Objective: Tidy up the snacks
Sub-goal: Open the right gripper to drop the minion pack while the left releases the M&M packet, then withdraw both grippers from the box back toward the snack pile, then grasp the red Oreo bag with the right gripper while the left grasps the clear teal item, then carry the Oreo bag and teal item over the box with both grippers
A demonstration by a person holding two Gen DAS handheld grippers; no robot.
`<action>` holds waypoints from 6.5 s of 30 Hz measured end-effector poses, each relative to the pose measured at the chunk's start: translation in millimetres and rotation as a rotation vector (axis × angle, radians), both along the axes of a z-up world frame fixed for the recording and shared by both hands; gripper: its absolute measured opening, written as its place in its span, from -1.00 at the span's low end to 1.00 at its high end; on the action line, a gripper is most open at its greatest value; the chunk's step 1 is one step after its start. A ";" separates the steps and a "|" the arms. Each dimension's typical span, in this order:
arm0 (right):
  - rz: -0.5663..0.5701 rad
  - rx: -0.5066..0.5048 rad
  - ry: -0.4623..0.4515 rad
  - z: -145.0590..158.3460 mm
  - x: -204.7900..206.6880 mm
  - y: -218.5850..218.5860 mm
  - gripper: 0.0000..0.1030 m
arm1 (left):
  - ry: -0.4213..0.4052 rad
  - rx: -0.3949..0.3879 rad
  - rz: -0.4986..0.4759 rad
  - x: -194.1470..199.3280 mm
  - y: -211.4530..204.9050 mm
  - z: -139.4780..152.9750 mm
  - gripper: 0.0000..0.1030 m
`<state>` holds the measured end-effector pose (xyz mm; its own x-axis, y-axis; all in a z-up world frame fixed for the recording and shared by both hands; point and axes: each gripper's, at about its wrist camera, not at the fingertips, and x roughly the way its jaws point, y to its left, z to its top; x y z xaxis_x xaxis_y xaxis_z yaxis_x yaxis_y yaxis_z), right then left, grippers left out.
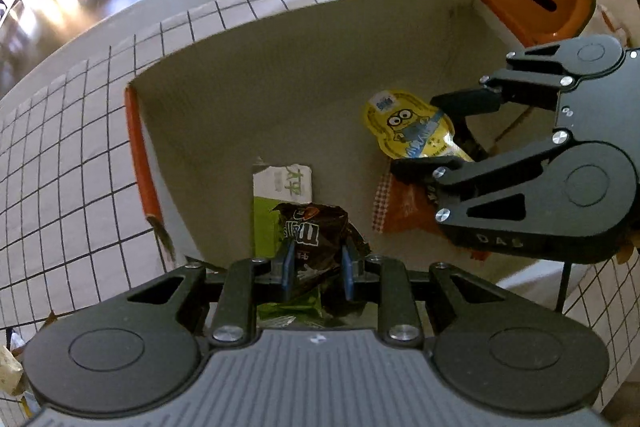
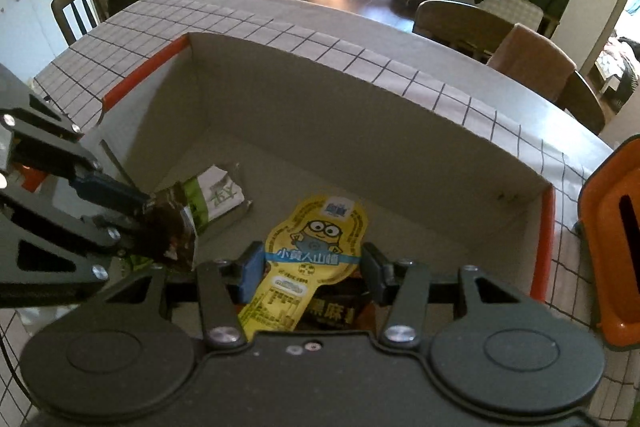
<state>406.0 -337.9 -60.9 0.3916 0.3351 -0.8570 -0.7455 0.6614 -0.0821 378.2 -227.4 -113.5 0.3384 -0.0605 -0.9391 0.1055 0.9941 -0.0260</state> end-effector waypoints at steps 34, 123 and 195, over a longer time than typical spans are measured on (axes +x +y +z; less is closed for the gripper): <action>-0.085 0.092 -0.071 55.6 -39.1 -6.5 0.45 | -0.195 -0.112 -0.025 -59.5 22.3 55.0 -0.19; -0.181 0.202 0.180 -46.1 -133.9 272.7 0.51 | -0.082 -0.010 0.008 -265.1 261.8 -44.6 -0.26; -0.437 0.291 -0.093 100.5 -202.4 79.8 -0.23 | -0.450 -0.101 -0.079 -217.1 162.0 106.4 -0.77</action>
